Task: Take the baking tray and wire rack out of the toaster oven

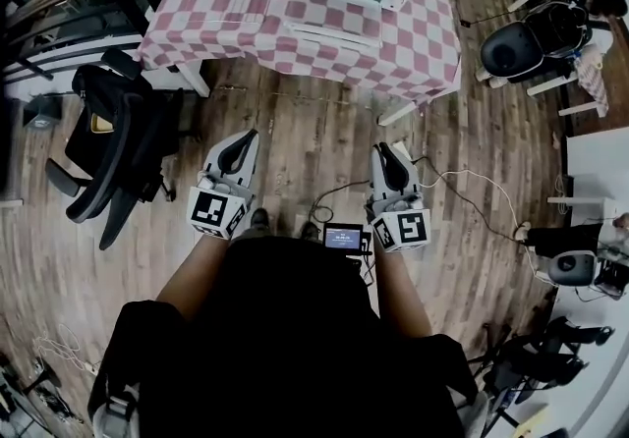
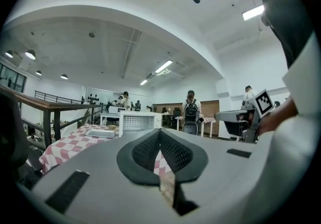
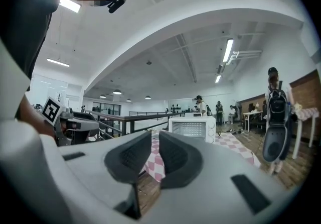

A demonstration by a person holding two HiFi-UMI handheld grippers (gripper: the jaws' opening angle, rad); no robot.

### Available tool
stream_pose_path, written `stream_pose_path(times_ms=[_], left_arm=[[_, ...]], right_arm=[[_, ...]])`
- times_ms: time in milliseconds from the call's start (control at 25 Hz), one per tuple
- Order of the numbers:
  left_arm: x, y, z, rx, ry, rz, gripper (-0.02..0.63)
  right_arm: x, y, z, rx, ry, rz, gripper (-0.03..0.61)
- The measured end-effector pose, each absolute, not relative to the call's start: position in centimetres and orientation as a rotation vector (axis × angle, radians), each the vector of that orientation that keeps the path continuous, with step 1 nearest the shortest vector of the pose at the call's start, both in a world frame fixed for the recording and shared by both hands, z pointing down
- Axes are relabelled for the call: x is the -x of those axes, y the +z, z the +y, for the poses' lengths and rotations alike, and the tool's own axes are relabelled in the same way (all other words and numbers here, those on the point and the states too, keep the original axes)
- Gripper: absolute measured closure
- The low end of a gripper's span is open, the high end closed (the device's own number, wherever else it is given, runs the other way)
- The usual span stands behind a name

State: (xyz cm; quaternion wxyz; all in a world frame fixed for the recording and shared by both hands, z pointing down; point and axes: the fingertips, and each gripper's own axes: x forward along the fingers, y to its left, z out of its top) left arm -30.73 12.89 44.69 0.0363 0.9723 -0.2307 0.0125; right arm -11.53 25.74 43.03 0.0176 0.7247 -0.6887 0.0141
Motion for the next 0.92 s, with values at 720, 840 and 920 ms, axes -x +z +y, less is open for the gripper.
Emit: stream_pose_path(times_ms=[720,840,920], left_arm=[[29.2,44.2,15.6,-2.987,0.072,-0.693,0.62],[29.1,44.1,15.8,-2.98,0.064,-0.693,0.62],[29.0,44.0,16.0,-2.98,0.06,-0.691,0.62]], right_arm=[[9.4,43.3,28.6,-2.34,0.06,-2.136,0.531],[9.3,43.3,29.0,-2.345,0.063,-2.137,0.531],[9.2,43.3,29.2,-2.348,0.063,-2.139,0.531]])
